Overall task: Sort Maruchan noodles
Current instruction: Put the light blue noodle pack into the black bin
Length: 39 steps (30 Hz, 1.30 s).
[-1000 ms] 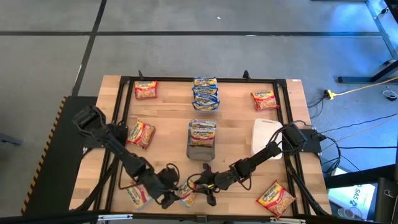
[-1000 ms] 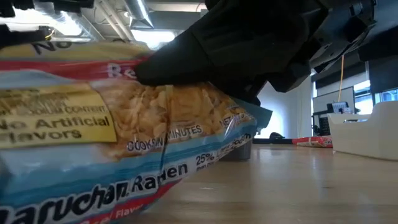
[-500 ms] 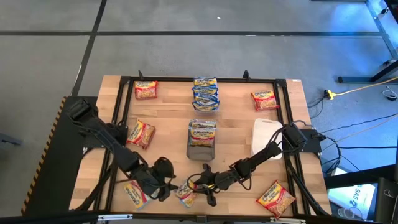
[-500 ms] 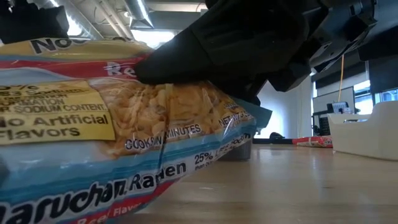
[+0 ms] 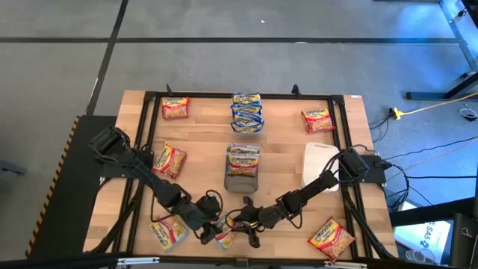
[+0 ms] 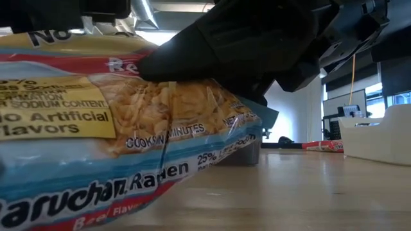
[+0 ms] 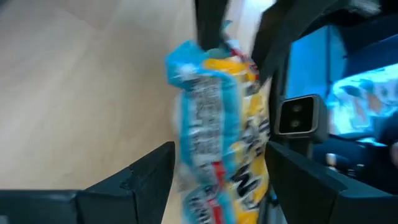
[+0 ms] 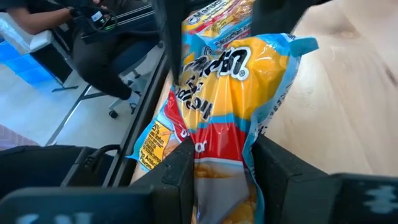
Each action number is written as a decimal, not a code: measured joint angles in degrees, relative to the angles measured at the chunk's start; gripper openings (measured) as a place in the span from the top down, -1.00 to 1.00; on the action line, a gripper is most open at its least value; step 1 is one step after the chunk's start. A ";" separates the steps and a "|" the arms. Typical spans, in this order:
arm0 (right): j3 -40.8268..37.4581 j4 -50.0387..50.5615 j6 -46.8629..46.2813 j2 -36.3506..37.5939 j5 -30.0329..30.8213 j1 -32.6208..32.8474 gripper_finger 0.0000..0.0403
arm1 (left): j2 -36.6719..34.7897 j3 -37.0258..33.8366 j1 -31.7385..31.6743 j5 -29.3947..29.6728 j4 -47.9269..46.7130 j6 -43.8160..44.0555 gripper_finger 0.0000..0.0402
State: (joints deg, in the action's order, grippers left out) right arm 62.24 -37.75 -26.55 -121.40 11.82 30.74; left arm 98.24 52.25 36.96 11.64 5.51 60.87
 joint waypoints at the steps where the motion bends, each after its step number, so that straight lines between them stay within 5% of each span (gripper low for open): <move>1: 0.00 -0.05 0.05 0.00 0.49 0.00 0.46 | 0.00 0.02 -0.17 -0.29 0.48 -0.05 -0.22; 8: 0.02 -2.86 1.45 0.00 1.79 0.03 0.46 | 0.04 0.00 -1.24 -3.13 2.34 -0.02 -0.16; 17: 0.69 -5.22 2.88 0.00 2.53 -0.09 0.44 | 0.04 0.07 -1.32 -3.63 2.35 -1.65 0.26; 21: 1.22 -2.47 3.34 0.66 1.06 -0.12 0.25 | -0.38 0.07 -1.30 -3.63 1.80 -4.33 0.40; 27: 1.40 16.47 6.34 9.74 -8.87 -0.89 -0.13 | -3.66 0.05 -1.69 -2.31 -1.04 -10.16 0.46; 32: 1.30 37.53 9.83 19.11 -9.70 1.01 -0.29 | -9.01 0.00 -4.39 -0.03 -4.09 -17.93 0.47; 39: 1.22 52.16 11.15 27.35 0.34 8.17 -0.33 | -14.93 3.32 -10.99 3.20 -8.41 -35.11 0.47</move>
State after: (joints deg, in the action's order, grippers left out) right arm 63.46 14.41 -15.39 -94.06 12.16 38.91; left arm 83.31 55.57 25.97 14.84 -2.90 25.76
